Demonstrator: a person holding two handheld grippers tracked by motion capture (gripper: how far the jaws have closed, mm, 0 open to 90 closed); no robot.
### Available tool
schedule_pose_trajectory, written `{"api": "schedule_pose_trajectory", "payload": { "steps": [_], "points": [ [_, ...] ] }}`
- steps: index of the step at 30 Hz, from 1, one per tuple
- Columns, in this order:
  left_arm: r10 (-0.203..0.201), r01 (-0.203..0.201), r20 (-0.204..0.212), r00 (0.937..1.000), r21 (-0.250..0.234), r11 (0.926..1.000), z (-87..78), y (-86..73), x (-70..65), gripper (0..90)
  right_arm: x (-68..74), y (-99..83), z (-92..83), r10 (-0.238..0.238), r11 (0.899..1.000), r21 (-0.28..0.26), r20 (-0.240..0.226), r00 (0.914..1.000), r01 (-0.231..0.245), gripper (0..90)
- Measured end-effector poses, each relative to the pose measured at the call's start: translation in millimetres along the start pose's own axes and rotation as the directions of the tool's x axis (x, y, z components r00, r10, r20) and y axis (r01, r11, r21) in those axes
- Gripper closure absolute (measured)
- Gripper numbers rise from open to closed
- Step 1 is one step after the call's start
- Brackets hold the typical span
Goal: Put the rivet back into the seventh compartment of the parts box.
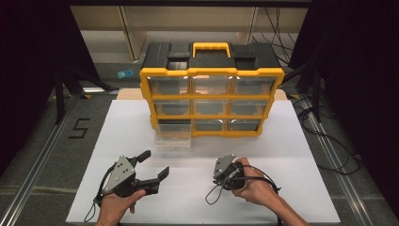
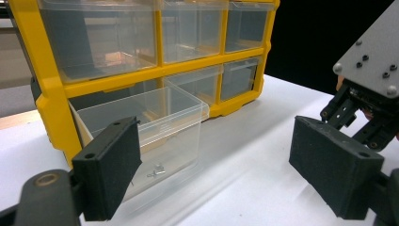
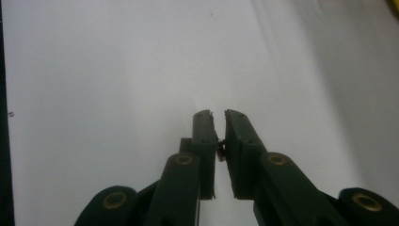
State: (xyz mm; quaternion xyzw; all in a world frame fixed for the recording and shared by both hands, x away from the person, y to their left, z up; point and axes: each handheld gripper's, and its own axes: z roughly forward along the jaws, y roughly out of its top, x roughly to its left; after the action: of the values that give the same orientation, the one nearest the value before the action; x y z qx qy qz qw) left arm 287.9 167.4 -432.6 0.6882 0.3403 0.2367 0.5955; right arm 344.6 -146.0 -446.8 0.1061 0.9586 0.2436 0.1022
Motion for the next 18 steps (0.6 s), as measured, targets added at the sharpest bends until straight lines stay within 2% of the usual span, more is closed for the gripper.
{"api": "schedule_pose_trajectory", "payload": {
  "steps": [10,18],
  "points": [
    [0.001,-0.001,0.0,1.0,0.0,1.0,0.1,0.1,-0.1,16.7,-3.2,3.7,-8.1,0.019,0.996,-0.084,0.068,0.9975,-0.013,82.8],
    [-0.001,0.001,0.001,1.0,0.0,1.0,0.6,-0.1,-0.5,16.8,-3.4,7.5,-10.0,0.034,0.993,-0.117,0.088,0.9955,-0.023,82.8]
  ]
}}
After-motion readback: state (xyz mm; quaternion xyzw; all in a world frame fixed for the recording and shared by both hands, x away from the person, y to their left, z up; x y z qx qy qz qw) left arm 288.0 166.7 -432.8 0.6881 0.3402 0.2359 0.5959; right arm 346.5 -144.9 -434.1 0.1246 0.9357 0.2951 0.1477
